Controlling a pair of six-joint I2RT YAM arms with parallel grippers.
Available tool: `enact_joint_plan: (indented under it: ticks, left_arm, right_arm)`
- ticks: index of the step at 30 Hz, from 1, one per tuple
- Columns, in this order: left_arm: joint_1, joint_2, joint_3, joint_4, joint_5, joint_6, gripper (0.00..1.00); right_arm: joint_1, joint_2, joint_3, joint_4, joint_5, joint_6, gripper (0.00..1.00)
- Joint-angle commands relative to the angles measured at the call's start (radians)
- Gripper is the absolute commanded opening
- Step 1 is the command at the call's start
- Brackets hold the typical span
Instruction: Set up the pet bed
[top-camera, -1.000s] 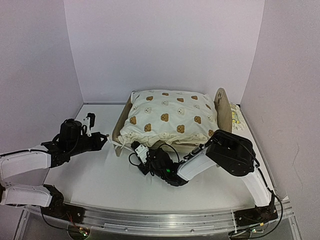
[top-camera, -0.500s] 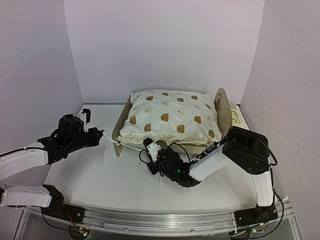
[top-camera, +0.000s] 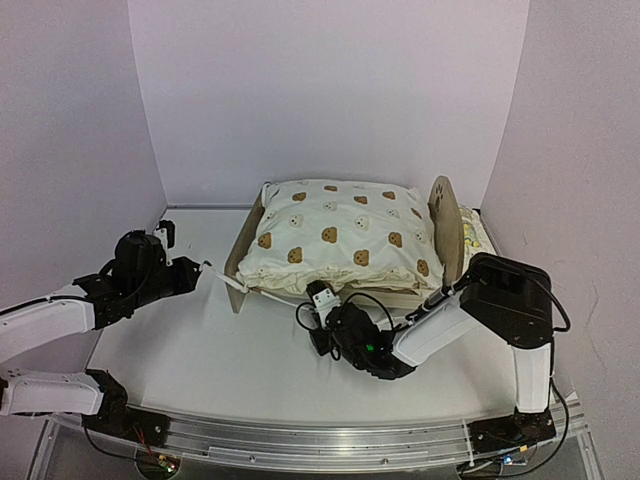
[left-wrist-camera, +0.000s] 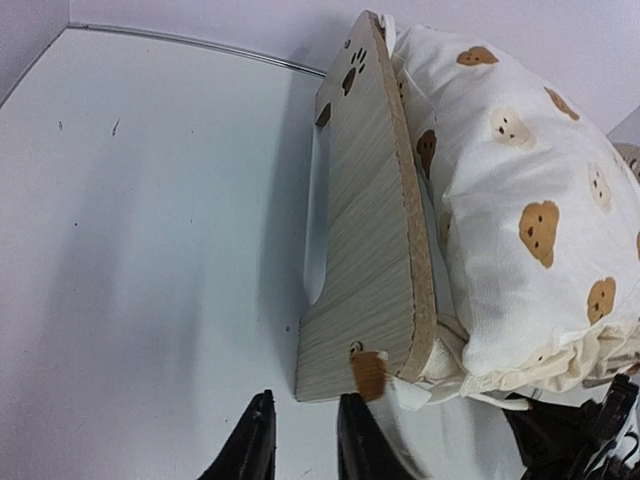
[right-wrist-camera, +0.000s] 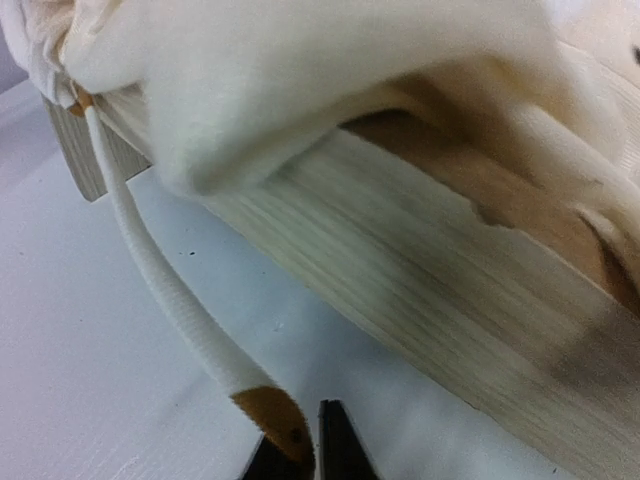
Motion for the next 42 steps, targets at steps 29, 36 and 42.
enact_joint_plan:
  ticks: [29, 36, 42]
  left_arm:
    - [-0.001, 0.040, 0.313, -0.262, 0.105, 0.038, 0.78]
    - [-0.052, 0.068, 0.298, -0.258, 0.178, 0.028, 0.69]
    - [-0.061, 0.063, 0.255, -0.245, 0.239, 0.040, 0.63]
  right_arm:
    - [-0.074, -0.817, 0.321, -1.305, 0.213, 0.109, 0.92]
    - [-0.308, -0.726, 0.490, -1.377, 0.239, 0.039, 0.93]
    - [-0.479, -0.678, 0.481, -1.419, 0.088, 0.089, 0.90]
